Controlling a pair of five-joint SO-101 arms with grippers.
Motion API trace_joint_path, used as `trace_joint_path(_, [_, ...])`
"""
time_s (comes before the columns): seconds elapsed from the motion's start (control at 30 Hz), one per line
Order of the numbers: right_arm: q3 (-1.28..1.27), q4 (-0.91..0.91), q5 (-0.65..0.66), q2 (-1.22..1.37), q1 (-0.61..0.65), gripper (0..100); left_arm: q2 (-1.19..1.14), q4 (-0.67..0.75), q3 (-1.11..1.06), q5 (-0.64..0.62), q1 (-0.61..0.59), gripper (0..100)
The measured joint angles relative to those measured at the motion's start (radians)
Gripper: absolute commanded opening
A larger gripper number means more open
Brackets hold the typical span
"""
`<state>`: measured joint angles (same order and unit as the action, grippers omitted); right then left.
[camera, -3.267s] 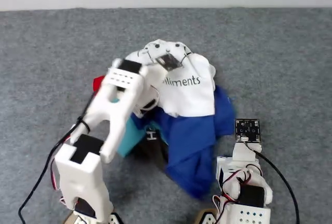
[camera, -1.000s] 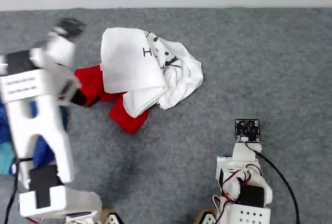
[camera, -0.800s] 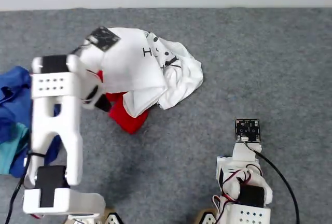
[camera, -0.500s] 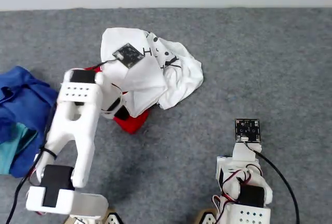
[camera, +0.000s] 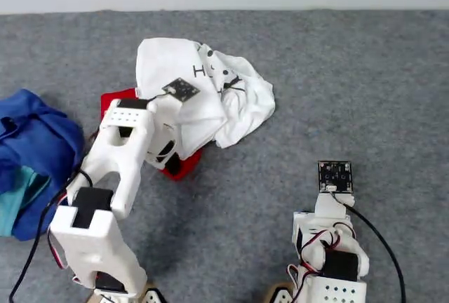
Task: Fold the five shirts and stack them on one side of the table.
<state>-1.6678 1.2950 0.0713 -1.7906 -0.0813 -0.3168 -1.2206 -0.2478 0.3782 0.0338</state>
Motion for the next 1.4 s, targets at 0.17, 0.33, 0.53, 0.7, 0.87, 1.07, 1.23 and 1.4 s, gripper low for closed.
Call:
trace_joint_path(0.17, [0.000, 0.000, 0.000, 0.000, 0.000, 0.9, 0.008, -0.044, 0.058, -0.006, -0.009, 1])
trace_joint_path(0.33, [0.000, 0.000, 0.000, 0.000, 0.000, 0.9, 0.189, -0.120, 0.149, -0.011, -0.060, 1])
trace_joint_path(0.53, [0.000, 0.000, 0.000, 0.000, 0.000, 0.9, 0.545, -0.124, 0.245, -0.014, -0.103, 1])
trace_joint_path(0.7, [0.000, 0.000, 0.000, 0.000, 0.000, 0.9, 0.799, -0.006, 0.262, -0.014, -0.160, 1])
trace_joint_path(0.87, [0.000, 0.000, 0.000, 0.000, 0.000, 0.9, 0.987, 0.164, 0.262, -0.014, -0.282, 1])
trace_joint_path(1.07, [0.000, 0.000, 0.000, 0.000, 0.000, 0.9, 1.046, 0.399, 0.262, -0.014, -0.554, 1])
trace_joint_path(1.23, [0.000, 0.000, 0.000, 0.000, 0.000, 0.9, 0.970, 0.445, 0.264, -0.014, -0.752, 1])
trace_joint_path(1.4, [0.000, 0.000, 0.000, 0.000, 0.000, 0.9, 0.847, 0.445, 0.173, 0.092, -0.855, 4])
